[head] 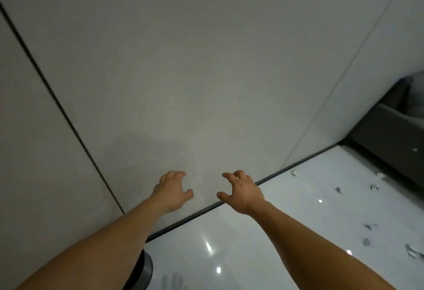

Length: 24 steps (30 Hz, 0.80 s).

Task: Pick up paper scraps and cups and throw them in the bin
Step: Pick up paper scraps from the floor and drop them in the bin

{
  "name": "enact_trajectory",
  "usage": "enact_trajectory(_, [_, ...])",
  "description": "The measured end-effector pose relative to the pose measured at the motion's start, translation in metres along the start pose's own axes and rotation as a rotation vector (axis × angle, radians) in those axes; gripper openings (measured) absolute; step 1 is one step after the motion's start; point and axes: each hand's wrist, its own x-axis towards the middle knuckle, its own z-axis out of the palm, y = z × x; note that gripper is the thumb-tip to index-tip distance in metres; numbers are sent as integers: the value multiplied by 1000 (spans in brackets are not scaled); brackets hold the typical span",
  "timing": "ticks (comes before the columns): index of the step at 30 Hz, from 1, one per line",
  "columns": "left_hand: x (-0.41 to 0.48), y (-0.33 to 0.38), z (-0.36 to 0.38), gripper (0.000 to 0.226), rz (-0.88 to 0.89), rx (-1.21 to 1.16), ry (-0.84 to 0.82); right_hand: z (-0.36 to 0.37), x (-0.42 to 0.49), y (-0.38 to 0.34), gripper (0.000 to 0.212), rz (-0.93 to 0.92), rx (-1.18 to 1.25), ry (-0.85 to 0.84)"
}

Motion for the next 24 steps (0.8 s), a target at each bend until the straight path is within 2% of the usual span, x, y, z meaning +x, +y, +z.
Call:
enact_trajectory(6, [31, 148, 50, 72, 183, 156, -48, -35, -57, 138, 70, 218, 86, 85])
enact_trajectory(13, [52, 323, 145, 70, 372, 221, -168, -73, -132, 307, 69, 453, 151, 149])
enact_trajectory(18, [58, 412, 207, 70, 476, 287, -272, -84, -178, 395, 69, 607, 200, 159])
enact_trajectory(24, [89, 496, 259, 71, 592, 327, -384, -87, -190, 476, 68, 759, 253, 139])
